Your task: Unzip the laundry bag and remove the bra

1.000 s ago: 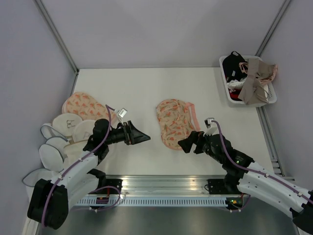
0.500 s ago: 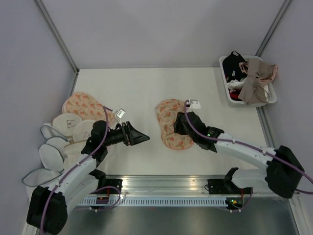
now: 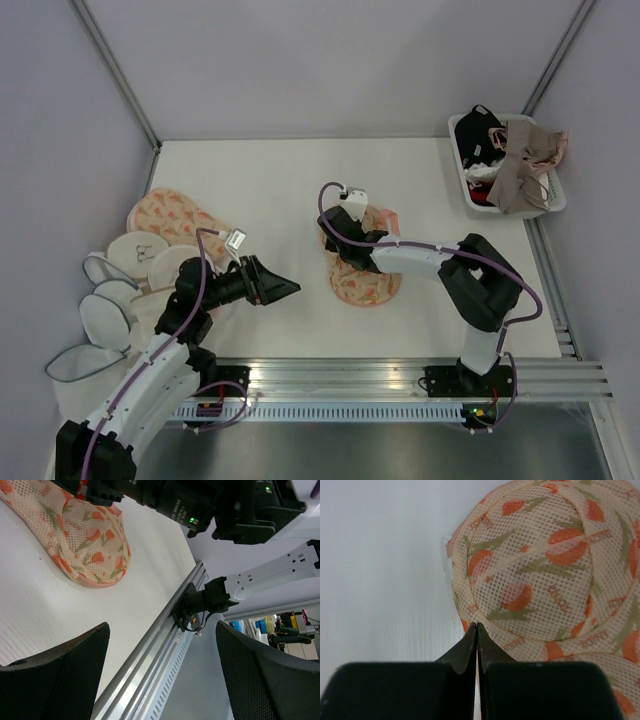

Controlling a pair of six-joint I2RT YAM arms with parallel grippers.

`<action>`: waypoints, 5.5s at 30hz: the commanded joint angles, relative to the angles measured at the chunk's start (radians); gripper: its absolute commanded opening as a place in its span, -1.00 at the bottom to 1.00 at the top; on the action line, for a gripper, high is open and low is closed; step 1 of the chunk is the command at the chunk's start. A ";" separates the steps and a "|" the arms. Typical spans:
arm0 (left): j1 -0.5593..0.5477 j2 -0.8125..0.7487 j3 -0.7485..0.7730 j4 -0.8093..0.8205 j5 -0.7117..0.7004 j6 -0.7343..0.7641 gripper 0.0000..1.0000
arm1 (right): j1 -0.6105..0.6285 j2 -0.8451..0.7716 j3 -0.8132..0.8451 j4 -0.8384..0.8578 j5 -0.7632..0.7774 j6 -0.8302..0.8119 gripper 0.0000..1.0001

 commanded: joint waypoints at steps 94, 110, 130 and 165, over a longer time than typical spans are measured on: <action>-0.269 0.882 0.198 0.737 -0.123 -0.206 -0.95 | 0.088 -0.863 -0.401 -0.356 -0.262 -0.258 -0.57; -0.266 0.343 0.695 -0.340 -0.413 0.263 -0.95 | 0.089 -1.233 -0.424 -0.528 0.104 -0.085 0.18; -0.430 1.188 0.835 -0.160 -0.308 0.332 -0.95 | 0.089 -1.248 -0.352 -0.657 0.118 -0.037 0.17; -0.631 0.231 -0.021 0.006 -1.124 -0.649 0.99 | 0.089 -1.230 -0.440 -0.575 0.050 -0.076 0.48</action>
